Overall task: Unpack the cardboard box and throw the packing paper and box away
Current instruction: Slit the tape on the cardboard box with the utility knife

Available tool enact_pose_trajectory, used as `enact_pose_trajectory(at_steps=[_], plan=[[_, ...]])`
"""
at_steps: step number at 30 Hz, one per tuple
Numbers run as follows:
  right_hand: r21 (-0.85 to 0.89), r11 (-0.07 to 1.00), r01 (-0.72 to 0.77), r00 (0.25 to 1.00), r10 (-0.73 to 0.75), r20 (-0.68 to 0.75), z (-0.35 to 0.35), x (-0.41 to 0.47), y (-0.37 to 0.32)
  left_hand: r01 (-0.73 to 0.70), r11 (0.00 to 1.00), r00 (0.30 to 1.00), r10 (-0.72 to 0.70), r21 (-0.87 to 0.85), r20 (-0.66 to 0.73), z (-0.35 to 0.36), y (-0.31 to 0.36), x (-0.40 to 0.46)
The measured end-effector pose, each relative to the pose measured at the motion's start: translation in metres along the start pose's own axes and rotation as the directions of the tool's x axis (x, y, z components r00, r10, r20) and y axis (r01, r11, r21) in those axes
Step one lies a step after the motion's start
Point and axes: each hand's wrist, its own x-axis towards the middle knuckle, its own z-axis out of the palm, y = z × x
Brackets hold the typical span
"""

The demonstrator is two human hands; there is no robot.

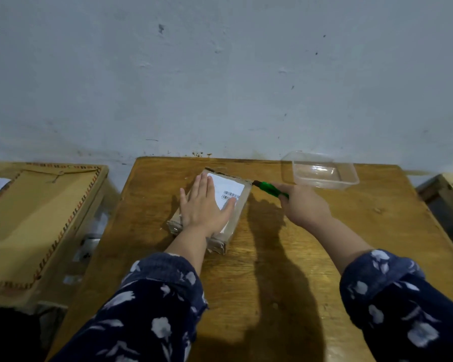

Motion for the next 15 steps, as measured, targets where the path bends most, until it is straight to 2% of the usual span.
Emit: enact_pose_trajectory(at_steps=[3, 6, 8, 10, 12, 15], plan=[[0.25, 0.961, -0.119, 0.99, 0.097, 0.099, 0.009, -0.017, -0.001, -0.011, 1.0, 0.996, 0.012, -0.005, 0.091, -0.005, 0.0, 0.001], [0.347, 0.915, -0.206, 0.976, 0.167, 0.138, 0.015, -0.03, -0.008, -0.018, 1.0, 0.987, 0.017, 0.002, 0.157, -0.012, 0.005, 0.0], [0.4, 0.881, -0.253, 0.965, 0.199, 0.172, 0.017, -0.038, -0.015, -0.022, 1.0, 0.99, 0.022, 0.0, 0.14, -0.016, 0.009, -0.003], [0.518, 0.799, -0.304, 0.949, 0.21, 0.234, 0.022, -0.045, -0.021, -0.02, 1.0, 0.993, 0.02, 0.002, 0.118, -0.018, 0.011, -0.005], [0.648, 0.672, -0.357, 0.932, 0.216, 0.29, 0.028, -0.052, -0.025, -0.021, 1.0, 0.992, 0.019, 0.01, 0.121, -0.018, 0.011, -0.005], [0.731, 0.584, -0.353, 0.935, 0.244, 0.256, 0.032, -0.059, -0.028, -0.051, 0.999, 0.991, 0.052, -0.01, 0.121, -0.018, 0.004, -0.003]])
